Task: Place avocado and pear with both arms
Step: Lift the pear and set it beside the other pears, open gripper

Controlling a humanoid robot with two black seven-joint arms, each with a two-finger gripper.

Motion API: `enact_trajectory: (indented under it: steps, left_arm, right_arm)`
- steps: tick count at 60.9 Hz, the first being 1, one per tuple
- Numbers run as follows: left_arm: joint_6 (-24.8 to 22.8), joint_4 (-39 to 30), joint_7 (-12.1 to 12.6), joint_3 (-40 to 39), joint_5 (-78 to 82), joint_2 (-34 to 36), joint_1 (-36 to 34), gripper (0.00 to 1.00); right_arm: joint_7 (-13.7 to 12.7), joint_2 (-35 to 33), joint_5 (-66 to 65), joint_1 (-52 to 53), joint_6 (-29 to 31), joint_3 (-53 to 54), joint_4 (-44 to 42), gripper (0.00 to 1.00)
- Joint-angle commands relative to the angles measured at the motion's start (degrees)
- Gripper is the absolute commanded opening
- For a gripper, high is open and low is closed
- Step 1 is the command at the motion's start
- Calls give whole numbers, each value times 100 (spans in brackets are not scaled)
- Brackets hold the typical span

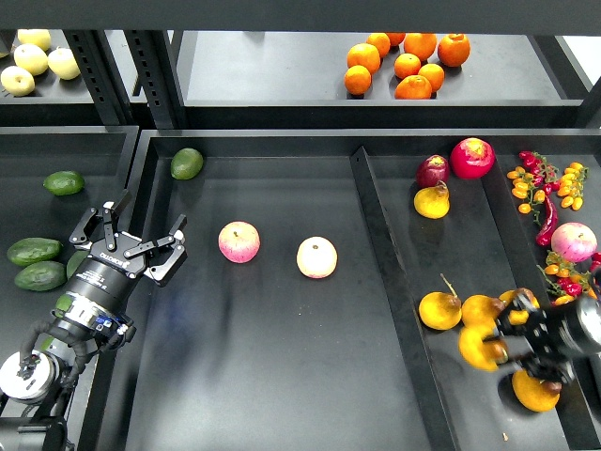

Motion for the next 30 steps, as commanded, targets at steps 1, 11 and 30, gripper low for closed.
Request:
enact_trajectory:
  steps: [1, 11, 30]
  left_arm:
    - [-1, -34, 0, 1, -2, 0, 9, 99]
    - [-1, -42, 0, 1, -2, 0, 26, 99]
    - [-1, -42, 0, -17, -11, 0, 26, 99]
  right_arm:
    - [0, 19, -96, -141, 0, 28, -17, 17]
    - [0, 90, -167, -256, 0, 37, -87, 18]
    - [0, 336, -325, -344, 0, 64, -368, 20]
